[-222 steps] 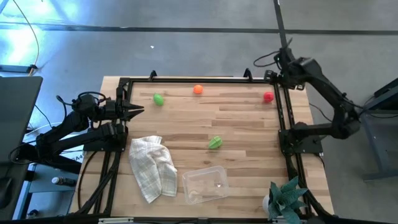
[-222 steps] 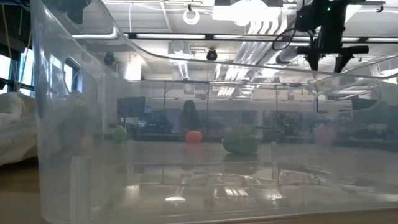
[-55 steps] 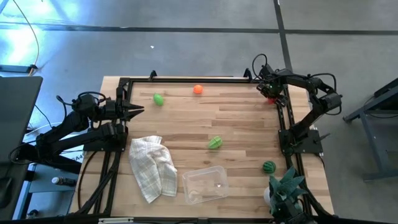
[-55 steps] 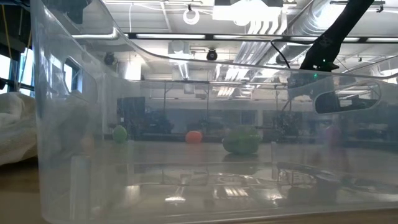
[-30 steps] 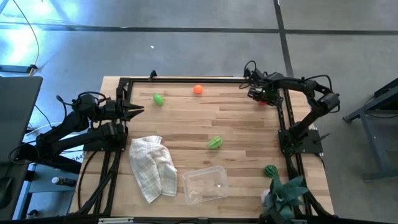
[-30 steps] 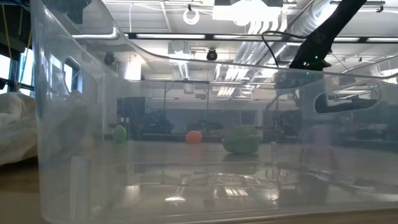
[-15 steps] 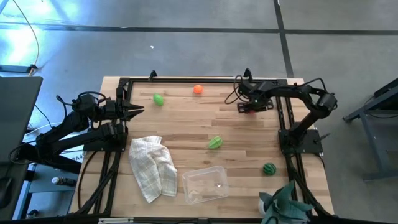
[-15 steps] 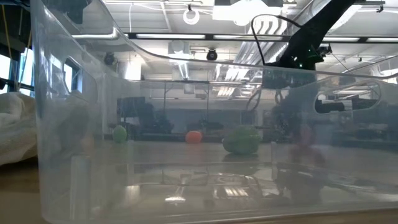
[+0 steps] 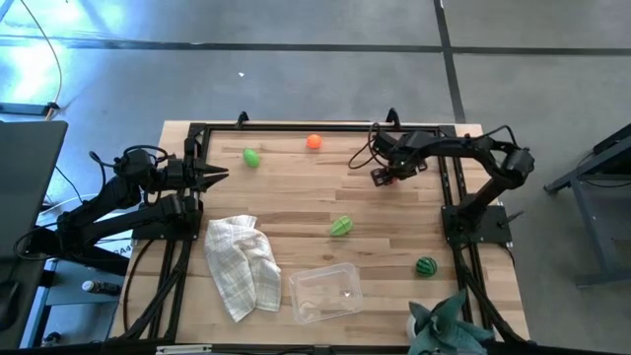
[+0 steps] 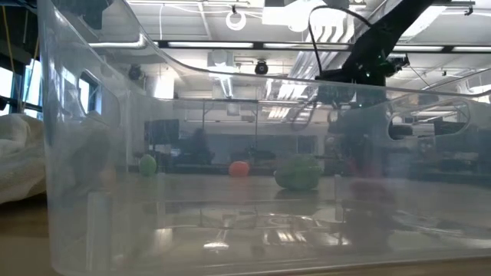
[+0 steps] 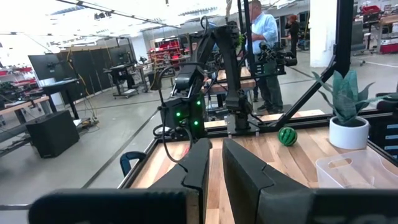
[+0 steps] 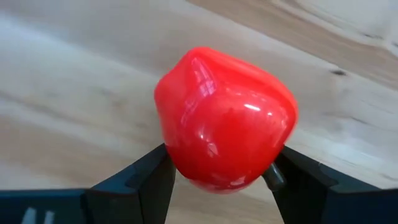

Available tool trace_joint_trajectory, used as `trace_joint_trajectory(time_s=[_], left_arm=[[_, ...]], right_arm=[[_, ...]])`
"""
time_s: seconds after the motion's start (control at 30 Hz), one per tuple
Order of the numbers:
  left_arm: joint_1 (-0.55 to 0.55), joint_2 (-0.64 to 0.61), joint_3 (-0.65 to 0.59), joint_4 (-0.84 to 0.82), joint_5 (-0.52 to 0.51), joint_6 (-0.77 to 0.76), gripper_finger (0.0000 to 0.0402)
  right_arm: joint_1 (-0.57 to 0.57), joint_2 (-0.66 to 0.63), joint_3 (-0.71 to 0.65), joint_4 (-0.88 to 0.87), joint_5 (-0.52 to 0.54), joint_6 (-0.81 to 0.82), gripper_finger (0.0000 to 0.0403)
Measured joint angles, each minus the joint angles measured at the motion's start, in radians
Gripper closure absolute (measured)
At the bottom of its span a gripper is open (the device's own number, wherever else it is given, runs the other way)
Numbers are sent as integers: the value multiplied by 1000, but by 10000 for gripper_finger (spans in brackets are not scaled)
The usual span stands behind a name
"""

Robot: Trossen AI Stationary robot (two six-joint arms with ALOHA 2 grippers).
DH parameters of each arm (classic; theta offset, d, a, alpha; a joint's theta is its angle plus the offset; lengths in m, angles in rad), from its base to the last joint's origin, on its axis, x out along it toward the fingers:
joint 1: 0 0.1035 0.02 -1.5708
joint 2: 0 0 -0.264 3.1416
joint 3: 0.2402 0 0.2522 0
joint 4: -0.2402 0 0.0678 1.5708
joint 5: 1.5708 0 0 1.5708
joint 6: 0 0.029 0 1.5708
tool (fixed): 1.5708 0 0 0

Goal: Pick and placing Produce into tupperware
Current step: Put the red apple into the transparent bin

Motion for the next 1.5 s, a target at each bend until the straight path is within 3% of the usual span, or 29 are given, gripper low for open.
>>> trace_joint_trajectory(time_s=[0.6,0.9,1.5], left_arm=[[0,0,0,0,0,0,364],[0,0,0,0,0,0,364],[0,0,0,0,0,0,364]], right_arm=[[157,-1,137,-53,2,-69,181],[252,-1,159,-63,-129,-154,181],[504,-1,180,68,-143,-94,181]])
